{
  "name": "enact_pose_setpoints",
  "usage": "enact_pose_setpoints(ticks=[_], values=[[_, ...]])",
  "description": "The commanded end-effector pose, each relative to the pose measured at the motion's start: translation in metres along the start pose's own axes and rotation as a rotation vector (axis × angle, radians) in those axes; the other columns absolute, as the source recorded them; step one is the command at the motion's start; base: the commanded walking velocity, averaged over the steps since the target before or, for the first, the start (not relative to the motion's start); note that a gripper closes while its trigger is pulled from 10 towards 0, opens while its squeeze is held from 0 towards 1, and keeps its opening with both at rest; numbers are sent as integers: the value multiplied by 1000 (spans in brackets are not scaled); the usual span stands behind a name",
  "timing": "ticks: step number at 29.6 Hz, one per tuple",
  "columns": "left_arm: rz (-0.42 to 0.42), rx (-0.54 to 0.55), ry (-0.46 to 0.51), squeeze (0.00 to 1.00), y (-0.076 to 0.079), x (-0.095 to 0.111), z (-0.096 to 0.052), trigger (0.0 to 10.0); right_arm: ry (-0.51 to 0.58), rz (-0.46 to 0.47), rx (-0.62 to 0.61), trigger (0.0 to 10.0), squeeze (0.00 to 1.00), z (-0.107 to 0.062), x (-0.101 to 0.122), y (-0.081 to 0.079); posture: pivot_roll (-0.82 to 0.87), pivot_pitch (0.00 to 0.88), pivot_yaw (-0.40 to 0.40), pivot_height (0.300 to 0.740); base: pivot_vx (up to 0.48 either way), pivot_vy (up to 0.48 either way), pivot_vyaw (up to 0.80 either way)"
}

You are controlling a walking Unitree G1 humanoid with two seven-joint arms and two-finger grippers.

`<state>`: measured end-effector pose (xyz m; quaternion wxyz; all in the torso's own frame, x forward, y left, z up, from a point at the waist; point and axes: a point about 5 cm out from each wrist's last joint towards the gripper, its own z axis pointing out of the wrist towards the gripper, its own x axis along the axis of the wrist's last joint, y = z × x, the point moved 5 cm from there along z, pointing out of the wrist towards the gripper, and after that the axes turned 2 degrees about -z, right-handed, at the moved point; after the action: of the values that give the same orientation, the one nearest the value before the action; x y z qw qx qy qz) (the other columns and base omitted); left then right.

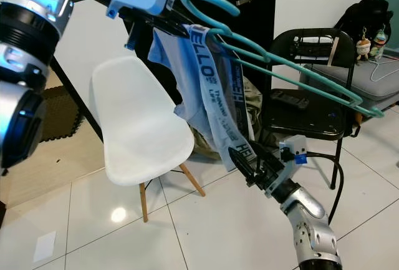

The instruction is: Hang hanger

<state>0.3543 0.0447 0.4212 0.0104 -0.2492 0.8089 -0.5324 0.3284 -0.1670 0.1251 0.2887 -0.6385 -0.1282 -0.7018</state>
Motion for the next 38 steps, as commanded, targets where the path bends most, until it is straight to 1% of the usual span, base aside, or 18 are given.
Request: enact_pose_setpoints(ticks=[1,5,8,11,15,18,23,24,25,26,27,28,29,30,33,34,36,38], values=[[9,16,-9,0,-5,2,-4,10000,15,15,-4,0,0,1,-2,-1,67,0,144,740,0,0,0],[0,27,-24,0,-4,-2,-5,10000,39,17,-15,0,0,-2,3,2,65,0,143,740,0,0,0],[-28,44,-101,0,0,-18,-7,10000,44,-2,-31,0,0,-8,8,8,62,0,139,740,0,0,0],[-43,51,-136,0,3,-26,-9,10000,28,-29,-38,0,0,-13,9,13,62,0,136,740,0,0,0],[-50,51,-149,0,5,-29,-11,10000,21,-46,-44,0,0,-17,11,15,61,0,134,740,0,0,0],[-95,8,-205,0,19,-45,-12,10000,-36,-167,-45,0,0,-30,24,26,55,0,132,740,0,0,0],[-112,-17,-219,0,27,-51,-11,10000,-49,-203,-46,0,0,-33,29,29,50,0,132,740,0,0,0],[-142,-58,-208,0,40,-57,-9,10000,-50,-238,-52,0,0,-36,38,33,41,0,129,740,0,0,0],[-142,-58,-208,0,40,-57,-9,10000,-50,-238,-52,0,0,-36,38,33,41,0,129,740,0,0,0],[-187,-112,-163,0,58,-60,-6,10000,-47,-281,-64,0,0,-41,50,39,38,0,123,740,0,0,0],[-187,-112,-163,0,58,-60,-6,10000,-47,-281,-64,0,0,-41,50,39,38,0,123,740,0,0,0],[-227,-159,-118,0,72,-62,-4,10000,-41,-313,-74,0,0,-44,61,43,39,0,119,740,0,0,0],[-227,-159,-118,0,72,-62,-4,10000,-41,-313,-74,0,0,-44,61,43,39,0,119,740,0,0,0],[-263,-207,-94,0,88,-65,-3,10000,-40,-344,-74,0,0,-45,69,45,40,0,116,740,0,0,0],[-263,-207,-94,0,88,-65,-3,10000,-40,-344,-74,0,0,-45,69,45,40,0,116,740,0,0,0],[-295,-241,-93,0,100,-70,-2,10000,-38,-362,-67,0,0,-45,74,45,40,0,113,740,0,0,0],[-295,-241,-93,0,100,-70,-2,10000,-38,-362,-67,0,0,-45,74,45,40,0,113,740,0,0,0],[-370,-326,-177,0,131,-89,-9,10000,-49,-388,-47,0,0,-44,80,45,40,0,101,740,0,0,0]])
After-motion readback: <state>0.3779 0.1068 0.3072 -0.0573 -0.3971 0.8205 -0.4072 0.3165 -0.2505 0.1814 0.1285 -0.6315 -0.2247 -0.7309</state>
